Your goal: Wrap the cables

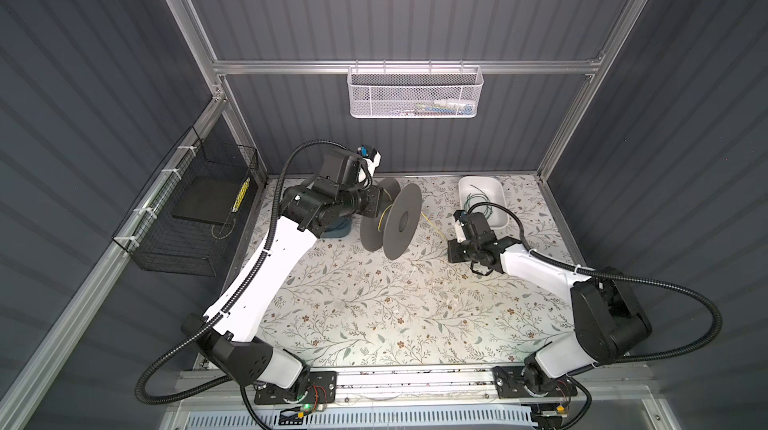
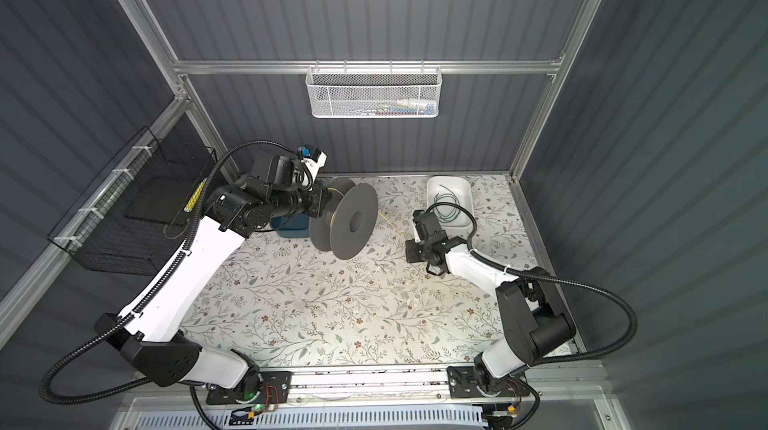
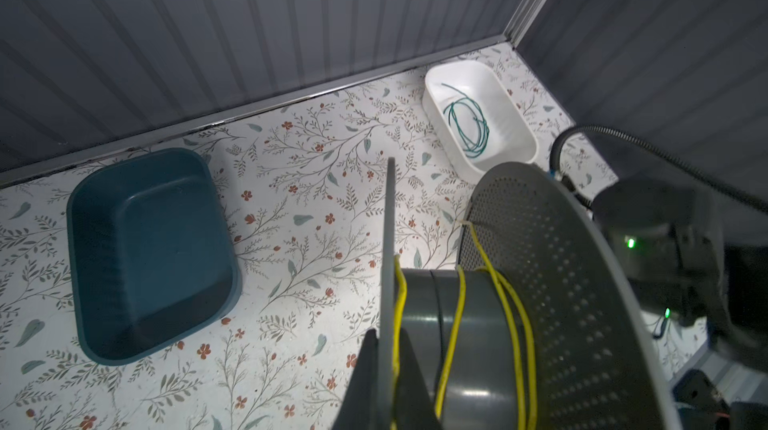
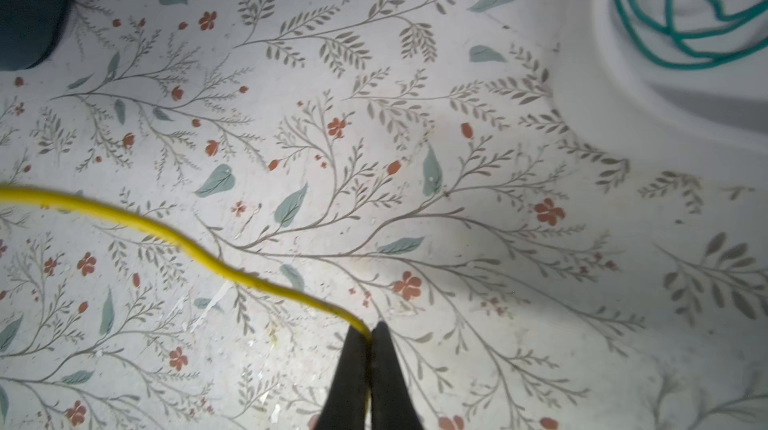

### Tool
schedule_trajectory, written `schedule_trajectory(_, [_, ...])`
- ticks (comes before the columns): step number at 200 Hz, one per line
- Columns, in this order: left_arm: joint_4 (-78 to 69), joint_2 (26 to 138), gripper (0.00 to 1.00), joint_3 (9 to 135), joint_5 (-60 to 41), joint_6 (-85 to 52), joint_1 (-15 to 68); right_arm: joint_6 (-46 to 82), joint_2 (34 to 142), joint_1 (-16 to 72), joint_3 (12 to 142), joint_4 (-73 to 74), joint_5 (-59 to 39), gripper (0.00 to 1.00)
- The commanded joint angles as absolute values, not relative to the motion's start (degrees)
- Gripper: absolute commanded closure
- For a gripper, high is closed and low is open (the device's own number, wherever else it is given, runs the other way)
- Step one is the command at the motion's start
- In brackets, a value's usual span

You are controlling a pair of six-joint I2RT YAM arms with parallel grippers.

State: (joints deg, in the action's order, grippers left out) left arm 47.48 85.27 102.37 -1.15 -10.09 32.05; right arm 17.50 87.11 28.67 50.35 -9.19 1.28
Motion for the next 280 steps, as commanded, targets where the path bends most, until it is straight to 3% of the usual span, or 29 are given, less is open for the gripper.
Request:
schedule_trajectory(1, [37.14,86.71,1.0,105.88,-0.19,-17.53,30.89,21.98,84.48,31.93,47.03,-6.94,5.17,1.0])
schedule_trajectory(51, [25.81,89.55,1.0,101.94,13.37,-22.19,30.93,27.56,76.04,43.17,43.07,-4.95,8.31,1.0])
schedule_trajectory(159, [18.64,97.53,1.0,96.04,25.05,-15.75,31.92,21.01,65.61,58.27,52.09,-9.38,17.05,1.0])
schedule_trajectory(221, [15.45,98.64,1.0,90.24,37.37,-4.59,37.69,10.57,66.06,59.15,60.67,-12.5,18.46,1.0])
schedule_trajectory(280, [10.17,93.1,1.0,77.92,39.99,6.45,41.19,1.66,68.33,55.17,68.31,-16.9,15.28,1.0])
